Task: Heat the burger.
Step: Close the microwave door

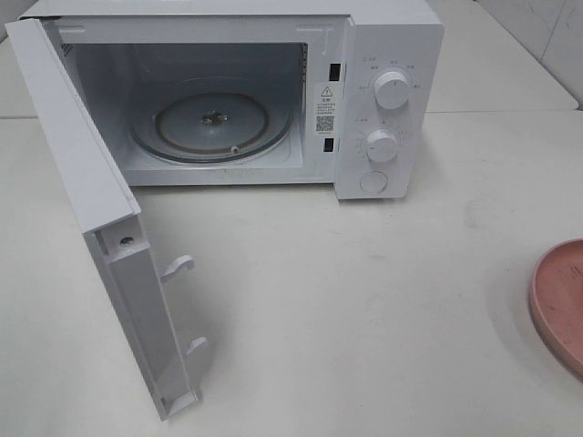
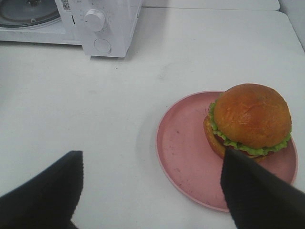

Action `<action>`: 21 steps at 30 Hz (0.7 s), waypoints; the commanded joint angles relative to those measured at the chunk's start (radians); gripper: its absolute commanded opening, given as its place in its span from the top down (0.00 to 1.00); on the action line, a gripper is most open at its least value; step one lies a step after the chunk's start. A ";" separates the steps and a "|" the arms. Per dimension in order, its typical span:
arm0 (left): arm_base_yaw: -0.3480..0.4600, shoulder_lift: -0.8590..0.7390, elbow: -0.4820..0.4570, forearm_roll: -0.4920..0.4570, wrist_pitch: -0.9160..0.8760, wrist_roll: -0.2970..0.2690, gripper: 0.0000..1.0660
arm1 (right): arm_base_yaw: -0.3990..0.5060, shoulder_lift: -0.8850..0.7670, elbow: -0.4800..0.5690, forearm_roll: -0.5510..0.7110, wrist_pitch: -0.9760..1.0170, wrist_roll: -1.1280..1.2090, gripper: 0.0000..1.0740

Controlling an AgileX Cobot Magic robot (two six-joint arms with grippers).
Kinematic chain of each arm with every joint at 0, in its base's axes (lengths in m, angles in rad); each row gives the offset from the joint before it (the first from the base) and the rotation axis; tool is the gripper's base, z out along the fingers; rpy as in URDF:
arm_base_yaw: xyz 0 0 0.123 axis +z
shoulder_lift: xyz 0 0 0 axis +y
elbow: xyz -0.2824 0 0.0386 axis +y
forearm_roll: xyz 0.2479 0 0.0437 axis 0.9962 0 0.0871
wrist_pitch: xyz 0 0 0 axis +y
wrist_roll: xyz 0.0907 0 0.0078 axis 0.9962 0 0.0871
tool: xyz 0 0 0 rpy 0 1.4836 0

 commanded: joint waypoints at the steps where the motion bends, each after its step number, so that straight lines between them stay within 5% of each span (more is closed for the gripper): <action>1: -0.007 0.011 -0.028 -0.013 -0.046 -0.002 0.06 | -0.007 -0.027 -0.002 -0.004 -0.010 0.008 0.29; 10: -0.007 0.207 -0.037 -0.006 -0.175 -0.001 0.33 | -0.007 -0.027 -0.002 -0.004 -0.010 0.008 0.29; 12: -0.007 0.293 -0.037 -0.009 -0.236 -0.002 0.50 | -0.007 -0.027 -0.002 -0.004 -0.010 0.008 0.29; 16: -0.007 0.378 -0.037 -0.023 -0.300 -0.002 0.68 | -0.007 -0.027 -0.002 -0.004 -0.010 0.008 0.29; 17: -0.007 0.437 -0.037 -0.023 -0.338 -0.001 0.84 | -0.007 -0.027 -0.002 -0.004 -0.010 0.008 0.29; 21: -0.007 0.535 -0.033 -0.018 -0.408 0.008 1.00 | -0.007 -0.027 -0.002 -0.004 -0.010 0.008 0.29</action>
